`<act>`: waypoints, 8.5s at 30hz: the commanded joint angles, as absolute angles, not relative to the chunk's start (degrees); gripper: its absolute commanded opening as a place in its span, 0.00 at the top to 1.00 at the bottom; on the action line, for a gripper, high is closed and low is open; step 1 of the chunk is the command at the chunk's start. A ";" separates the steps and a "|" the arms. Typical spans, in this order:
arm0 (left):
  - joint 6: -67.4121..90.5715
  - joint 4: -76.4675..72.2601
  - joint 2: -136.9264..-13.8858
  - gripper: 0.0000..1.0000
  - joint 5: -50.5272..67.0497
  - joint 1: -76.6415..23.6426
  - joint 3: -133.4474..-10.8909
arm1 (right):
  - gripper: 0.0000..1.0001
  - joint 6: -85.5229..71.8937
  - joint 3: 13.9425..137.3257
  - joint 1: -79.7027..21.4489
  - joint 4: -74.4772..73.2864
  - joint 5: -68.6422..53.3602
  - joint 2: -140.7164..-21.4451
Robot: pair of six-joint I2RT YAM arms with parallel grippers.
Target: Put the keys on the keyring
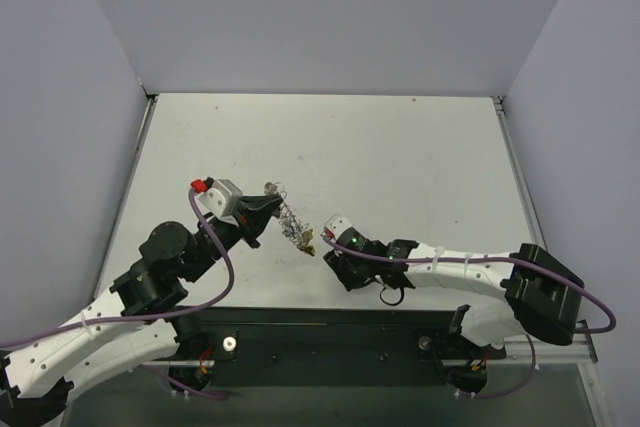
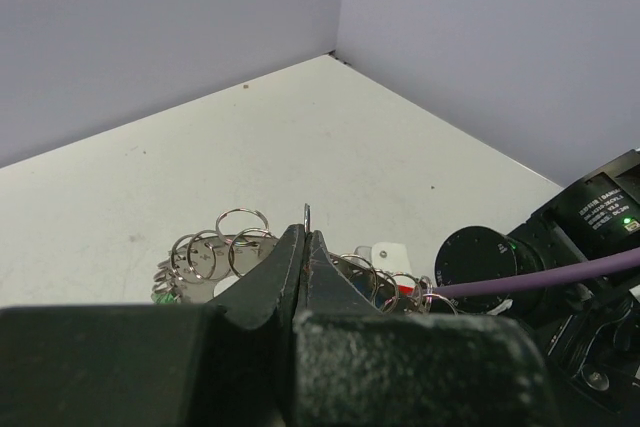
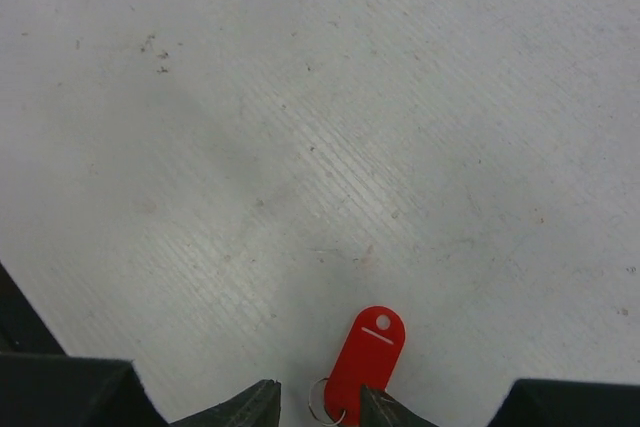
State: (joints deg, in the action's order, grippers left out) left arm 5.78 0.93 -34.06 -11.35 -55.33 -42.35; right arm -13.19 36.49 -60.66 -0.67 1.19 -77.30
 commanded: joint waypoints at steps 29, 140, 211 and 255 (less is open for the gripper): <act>6.42 -2.11 -33.31 1.00 -11.78 -55.02 -44.12 | 0.69 -9.32 40.17 -64.16 -3.96 7.38 -85.69; 1.58 -8.18 -48.78 1.00 24.43 -55.90 -50.71 | 1.00 -12.13 49.39 -35.95 6.06 -57.83 -50.36; 6.86 -7.91 -48.87 1.00 18.19 -55.81 -48.78 | 1.00 -7.73 53.53 -37.71 2.90 -45.53 -50.01; 10.37 -5.98 -48.34 1.00 10.21 -55.81 -50.18 | 1.00 -5.54 53.08 -39.64 0.70 -36.74 -47.37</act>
